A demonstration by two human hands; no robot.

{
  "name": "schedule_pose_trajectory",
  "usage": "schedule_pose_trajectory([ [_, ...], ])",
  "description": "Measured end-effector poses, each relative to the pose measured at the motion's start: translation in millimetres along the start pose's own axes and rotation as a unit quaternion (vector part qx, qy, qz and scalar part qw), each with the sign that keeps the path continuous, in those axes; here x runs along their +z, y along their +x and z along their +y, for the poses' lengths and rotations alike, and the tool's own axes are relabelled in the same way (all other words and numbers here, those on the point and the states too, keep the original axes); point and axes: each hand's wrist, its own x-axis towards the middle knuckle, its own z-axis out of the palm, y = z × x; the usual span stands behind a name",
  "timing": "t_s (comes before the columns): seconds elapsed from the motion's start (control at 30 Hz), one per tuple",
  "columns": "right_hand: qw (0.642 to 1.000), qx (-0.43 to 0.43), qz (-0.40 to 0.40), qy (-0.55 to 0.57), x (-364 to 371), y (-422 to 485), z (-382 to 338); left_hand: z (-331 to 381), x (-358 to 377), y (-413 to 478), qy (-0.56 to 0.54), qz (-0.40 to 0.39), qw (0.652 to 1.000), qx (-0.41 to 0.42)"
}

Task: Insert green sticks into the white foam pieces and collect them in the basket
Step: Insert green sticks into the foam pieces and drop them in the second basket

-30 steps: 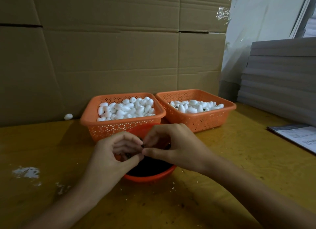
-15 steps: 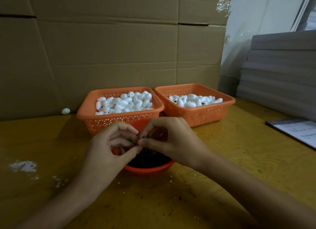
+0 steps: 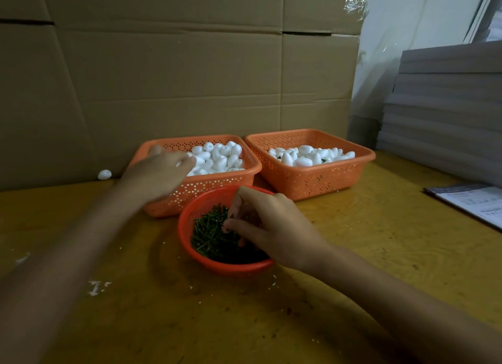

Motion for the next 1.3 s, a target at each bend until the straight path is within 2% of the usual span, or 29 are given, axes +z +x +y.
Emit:
schedule_pose_trajectory([
  [0.1,1.000,0.000,-0.004,-0.005,1.7,0.6,1.2,9.5,-0.6,24.1,0.058,-0.140,0.988,-0.010],
  [0.23,0.999,-0.014,0.003,-0.048,4.2,1.0,3.0,11.0,-2.2,43.9,0.047,-0.166,0.985,0.015],
  [0.3,0.999,-0.016,0.004,-0.051,4.5,0.2,3.2,2.8,-2.3,51.0,-0.048,-0.134,0.989,-0.028],
  [0.37,0.999,-0.015,0.008,-0.047,3.8,-0.3,2.7,-7.5,3.7,57.5,-0.074,-0.066,0.994,-0.042],
  [0.47,0.999,-0.013,0.017,-0.039,3.4,-0.5,1.8,-18.2,11.4,60.5,-0.107,0.031,0.994,-0.019],
  [0.67,0.999,-0.021,0.031,-0.039,3.7,-1.7,0.2,-37.6,15.0,70.6,-0.127,0.075,0.989,0.028],
  [0.83,0.998,-0.024,0.056,-0.031,4.4,-1.8,-1.1,-25.3,13.2,47.2,-0.185,0.201,0.960,0.059],
  [0.93,0.997,-0.015,0.073,-0.032,4.2,-2.2,-2.5,-2.9,10.6,16.5,-0.298,0.203,0.929,0.085],
  [1.07,0.998,0.008,0.064,0.010,5.0,-3.3,-2.6,25.8,13.8,-29.3,-0.443,0.204,0.869,0.084],
  [1.3,0.998,-0.022,0.065,-0.008,9.7,-4.6,-6.3,30.0,42.0,-112.2,-0.518,0.158,0.831,0.124],
])
